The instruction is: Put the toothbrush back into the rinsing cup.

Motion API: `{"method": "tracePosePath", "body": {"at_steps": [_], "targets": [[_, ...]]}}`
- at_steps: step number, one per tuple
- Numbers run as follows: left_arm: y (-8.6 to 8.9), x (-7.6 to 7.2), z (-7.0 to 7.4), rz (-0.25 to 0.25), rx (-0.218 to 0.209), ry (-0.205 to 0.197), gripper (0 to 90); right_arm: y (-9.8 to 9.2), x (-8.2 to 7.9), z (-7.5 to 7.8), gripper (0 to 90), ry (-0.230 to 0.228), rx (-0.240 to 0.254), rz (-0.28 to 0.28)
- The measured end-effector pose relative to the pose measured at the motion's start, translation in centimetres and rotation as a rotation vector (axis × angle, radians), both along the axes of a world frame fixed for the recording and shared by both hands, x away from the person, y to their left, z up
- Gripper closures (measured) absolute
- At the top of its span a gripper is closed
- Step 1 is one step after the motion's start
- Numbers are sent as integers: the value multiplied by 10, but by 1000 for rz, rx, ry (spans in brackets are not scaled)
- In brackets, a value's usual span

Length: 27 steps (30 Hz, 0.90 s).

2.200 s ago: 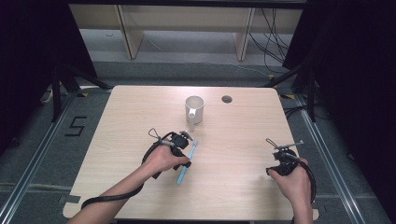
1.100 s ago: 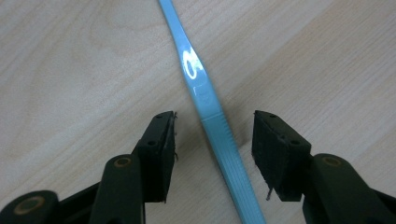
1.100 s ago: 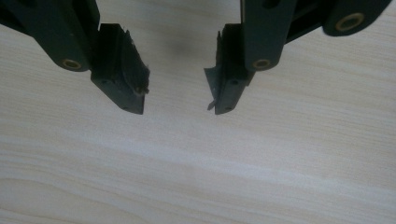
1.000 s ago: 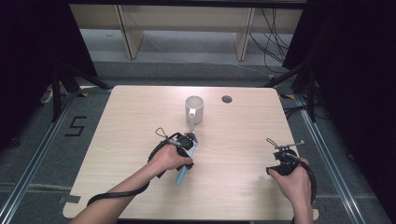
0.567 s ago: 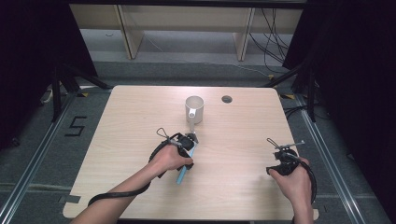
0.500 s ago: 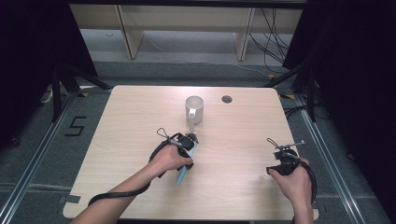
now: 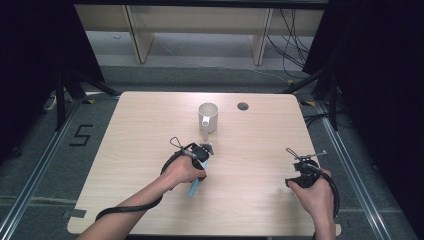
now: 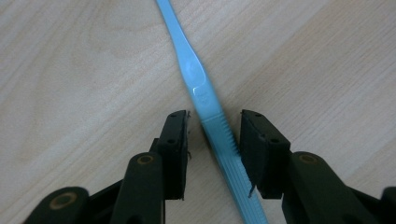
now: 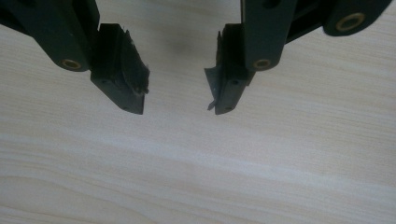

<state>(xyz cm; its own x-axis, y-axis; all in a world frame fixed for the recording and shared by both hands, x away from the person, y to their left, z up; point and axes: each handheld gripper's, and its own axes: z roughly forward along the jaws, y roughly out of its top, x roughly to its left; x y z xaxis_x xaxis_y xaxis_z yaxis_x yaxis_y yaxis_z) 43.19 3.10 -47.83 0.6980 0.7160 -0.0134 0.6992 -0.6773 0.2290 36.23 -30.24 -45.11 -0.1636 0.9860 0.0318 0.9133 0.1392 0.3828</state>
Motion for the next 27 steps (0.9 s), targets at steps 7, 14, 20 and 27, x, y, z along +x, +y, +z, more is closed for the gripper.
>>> {"method": "tracePosePath", "body": {"at_steps": [7, 14, 20, 27], "targets": [[-2, -1, 0, 1, 10, 16, 675, -1, 0, 0, 549, -3, -2, 1], [-2, -1, 1, -11, 26, 22, 714, -1, 0, -1, 549, -5, -1, 3], [-2, 0, 2, -13, 48, 34, 746, -1, 0, -1, 549, -3, 0, -1], [-2, 2, 2, -46, 66, 36, 778, -1, 1, -1, 547, -5, -1, -5]]}}
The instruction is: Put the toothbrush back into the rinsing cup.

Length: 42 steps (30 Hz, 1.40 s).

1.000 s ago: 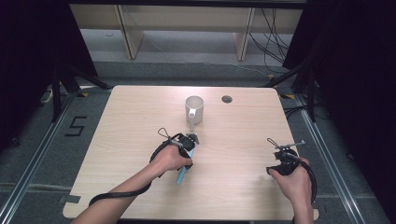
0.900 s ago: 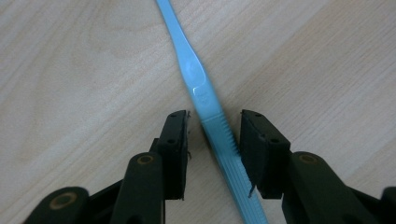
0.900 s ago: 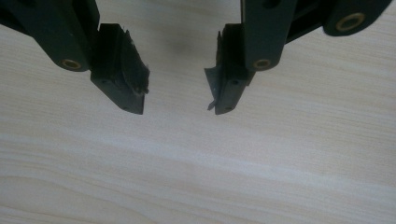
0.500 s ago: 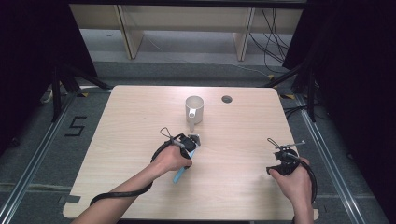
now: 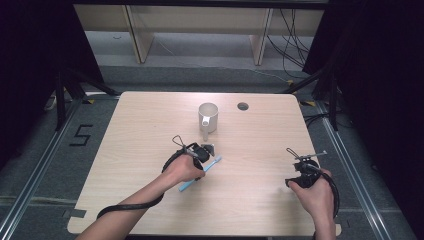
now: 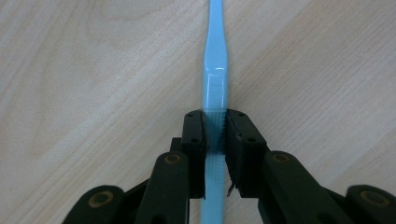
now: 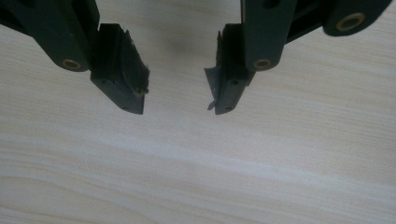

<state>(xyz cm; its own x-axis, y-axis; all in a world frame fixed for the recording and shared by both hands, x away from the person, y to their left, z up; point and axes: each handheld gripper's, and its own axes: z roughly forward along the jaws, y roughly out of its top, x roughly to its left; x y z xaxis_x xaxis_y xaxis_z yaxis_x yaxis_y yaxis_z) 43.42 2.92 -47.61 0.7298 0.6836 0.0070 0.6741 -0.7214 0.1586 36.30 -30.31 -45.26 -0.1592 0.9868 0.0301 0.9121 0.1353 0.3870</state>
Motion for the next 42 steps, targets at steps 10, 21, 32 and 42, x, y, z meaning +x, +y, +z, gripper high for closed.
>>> {"method": "tracePosePath", "body": {"at_steps": [10, 21, 32, 42], "targets": [[-1, -1, -1, 9, -7, 7, 784, 0, 0, 1, 546, 0, 1, 3], [2, 0, -1, -19, -11, -4, 786, 0, 0, 0, 545, -9, -4, 3], [5, 1, 2, -23, -33, -12, 786, 0, 0, 0, 544, -12, -4, 2], [9, 2, 8, -16, -85, -42, 786, -1, 0, 0, 544, -20, -8, 4]]}}
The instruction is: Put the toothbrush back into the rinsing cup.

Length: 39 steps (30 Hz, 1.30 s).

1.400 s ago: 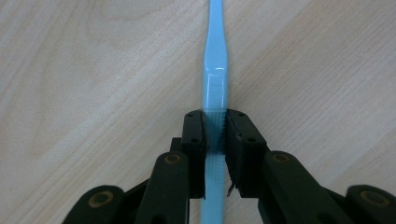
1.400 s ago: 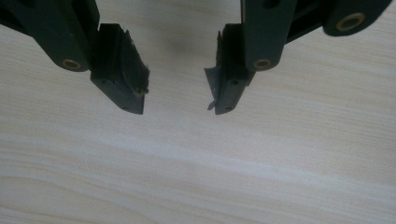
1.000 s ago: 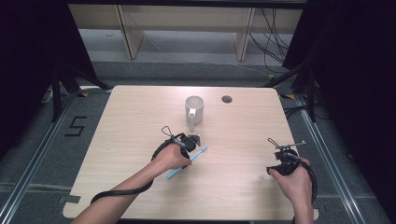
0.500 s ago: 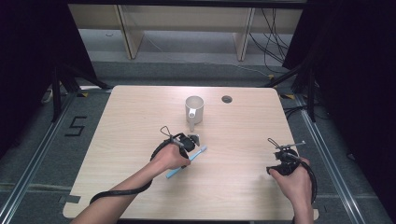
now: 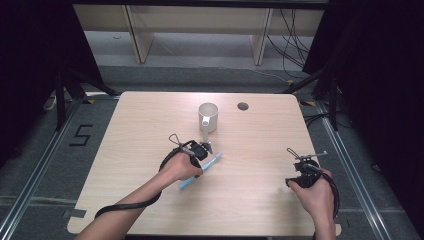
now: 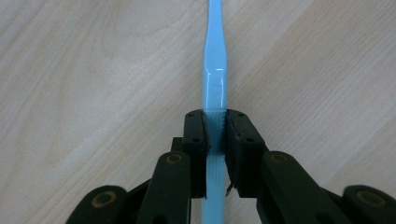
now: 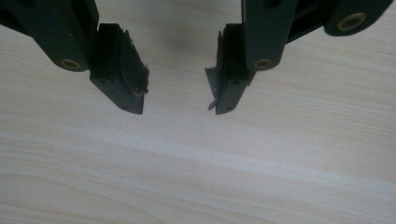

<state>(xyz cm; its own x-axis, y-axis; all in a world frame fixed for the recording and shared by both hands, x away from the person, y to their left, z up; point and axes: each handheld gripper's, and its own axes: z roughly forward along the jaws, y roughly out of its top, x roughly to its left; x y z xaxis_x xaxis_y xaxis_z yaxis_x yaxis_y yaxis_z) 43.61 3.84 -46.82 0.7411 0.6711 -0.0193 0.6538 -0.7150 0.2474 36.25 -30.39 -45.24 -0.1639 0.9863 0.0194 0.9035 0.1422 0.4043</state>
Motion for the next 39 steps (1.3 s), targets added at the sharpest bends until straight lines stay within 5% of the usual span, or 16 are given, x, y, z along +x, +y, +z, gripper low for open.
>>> {"method": "tracePosePath", "body": {"at_steps": [8, 39], "targets": [[6, 1, 9, 12, -58, -27, 786, -1, 0, -1, 544, -22, -3, 9], [20, 2, 25, 34, -155, -109, 786, 1, 0, -1, 545, 1, 4, -3]]}}
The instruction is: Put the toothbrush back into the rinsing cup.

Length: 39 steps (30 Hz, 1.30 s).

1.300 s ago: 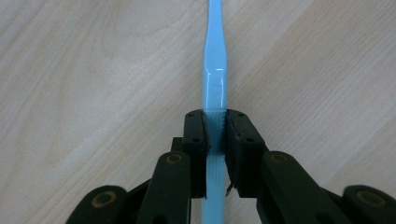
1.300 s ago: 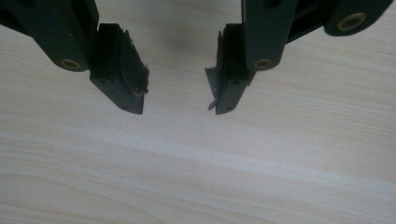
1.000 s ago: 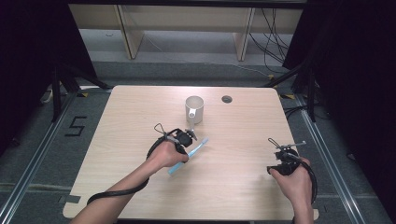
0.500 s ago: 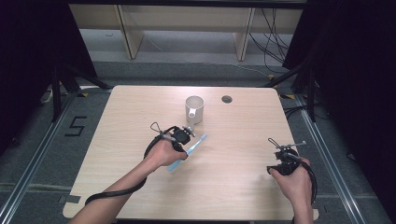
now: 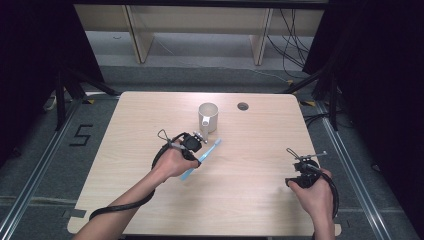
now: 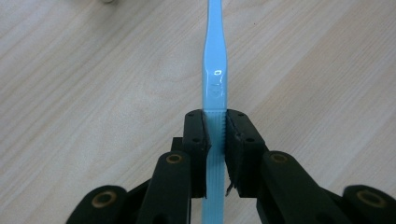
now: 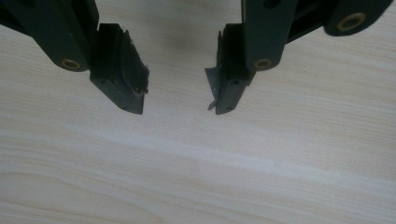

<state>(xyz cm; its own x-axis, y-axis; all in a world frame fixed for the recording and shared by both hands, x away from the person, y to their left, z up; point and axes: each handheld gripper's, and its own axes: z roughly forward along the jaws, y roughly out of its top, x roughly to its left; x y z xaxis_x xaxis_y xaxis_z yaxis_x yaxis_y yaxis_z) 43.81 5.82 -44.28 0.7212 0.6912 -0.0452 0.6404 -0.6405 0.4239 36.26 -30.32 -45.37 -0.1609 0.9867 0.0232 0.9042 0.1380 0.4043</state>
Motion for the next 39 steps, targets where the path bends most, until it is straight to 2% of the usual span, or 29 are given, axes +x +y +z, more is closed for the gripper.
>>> {"method": "tracePosePath", "body": {"at_steps": [2, 4, 5, 8, 9, 11, 23, 24, 27, 28, 32, 34, 39], "targets": [[1, 0, 1, -10, 8, -4, 787, 0, 0, 0, 545, 0, 0, 0], [2, 0, 3, 2, -14, -18, 786, 0, 0, -1, 544, 0, -2, 0], [2, -1, 3, 8, -24, -11, 786, 0, 0, -1, 544, 0, -3, 1], [3, 0, 5, -5, -22, -24, 786, 0, 0, -1, 544, 1, -3, 0], [4, 0, 7, -2, -40, -28, 787, 0, 0, -1, 544, 1, -3, 0], [5, 1, 8, -2, -47, -32, 786, 0, 0, -2, 545, 0, -2, 2], [11, 1, 14, 6, -69, -56, 786, 2, 1, -3, 544, 5, 1, -8], [12, 1, 15, 7, -83, -63, 786, 2, 1, -3, 544, 2, 1, -11], [12, 1, 17, 3, -91, -69, 786, 1, 1, -3, 543, 8, 4, -1], [13, 0, 17, 8, -117, -76, 786, 1, 1, -3, 543, 8, 1, 1], [15, 0, 19, 6, -125, -93, 786, 2, 1, -3, 541, 2, 2, -11], [16, 0, 20, 11, -145, -104, 787, 1, 1, -3, 541, 5, 2, 3], [18, -1, 23, 15, -155, -127, 786, 1, 0, -2, 540, 4, 5, 1]]}}
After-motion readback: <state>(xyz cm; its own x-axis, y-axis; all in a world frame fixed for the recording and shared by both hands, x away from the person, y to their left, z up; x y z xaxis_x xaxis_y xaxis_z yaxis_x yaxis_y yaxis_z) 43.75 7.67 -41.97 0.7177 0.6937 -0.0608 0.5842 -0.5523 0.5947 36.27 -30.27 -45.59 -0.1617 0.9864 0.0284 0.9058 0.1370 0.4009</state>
